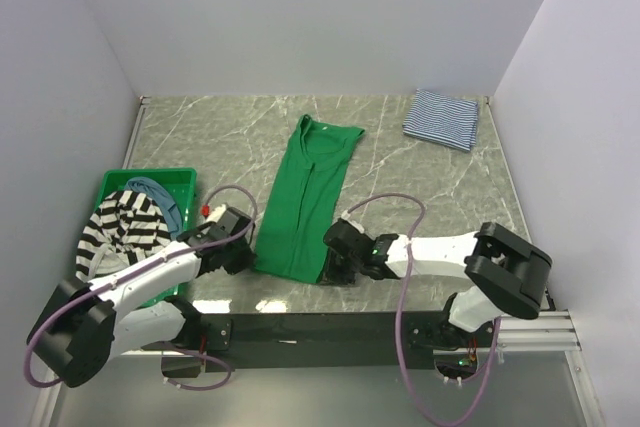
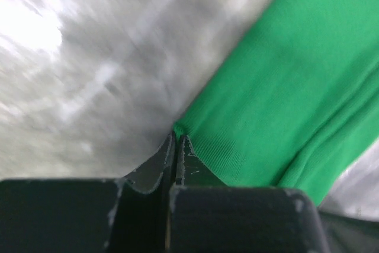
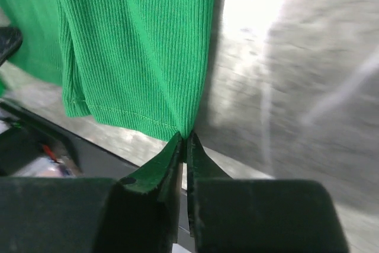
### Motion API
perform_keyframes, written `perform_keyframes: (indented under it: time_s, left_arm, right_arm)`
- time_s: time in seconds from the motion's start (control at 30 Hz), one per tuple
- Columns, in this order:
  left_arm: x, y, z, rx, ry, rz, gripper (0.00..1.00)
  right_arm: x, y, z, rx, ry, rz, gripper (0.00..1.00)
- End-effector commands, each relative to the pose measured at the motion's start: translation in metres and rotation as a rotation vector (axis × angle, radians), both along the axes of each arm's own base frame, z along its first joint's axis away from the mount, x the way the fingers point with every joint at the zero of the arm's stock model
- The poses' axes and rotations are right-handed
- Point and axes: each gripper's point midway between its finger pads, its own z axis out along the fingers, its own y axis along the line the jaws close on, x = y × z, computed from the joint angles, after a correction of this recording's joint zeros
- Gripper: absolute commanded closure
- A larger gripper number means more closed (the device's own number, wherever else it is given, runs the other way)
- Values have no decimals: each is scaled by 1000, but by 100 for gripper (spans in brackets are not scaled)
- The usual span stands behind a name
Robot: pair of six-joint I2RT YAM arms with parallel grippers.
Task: Fold and stack the tank tops
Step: Fold the tank top
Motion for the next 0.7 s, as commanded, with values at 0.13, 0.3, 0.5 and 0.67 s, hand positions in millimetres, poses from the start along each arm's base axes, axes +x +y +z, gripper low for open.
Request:
perform_keyframes:
  time_s: [0.13, 0.3, 0.5, 0.67]
  left_arm:
    - [-44, -41, 7, -60, 29, -93, 99]
    - [-73, -54, 5, -84, 62, -86, 99]
    - [-83, -68, 24, -88, 42, -116, 99]
    - [-58, -76, 59, -84, -64, -111, 99]
  right_arm:
    - [-18, -55, -2, -139, -36, 83, 97]
    - [-43, -72, 0, -125, -20, 122, 100]
    - [-48, -72, 24, -121, -75, 112, 100]
    - [-21, -70, 49, -155, -167, 80, 100]
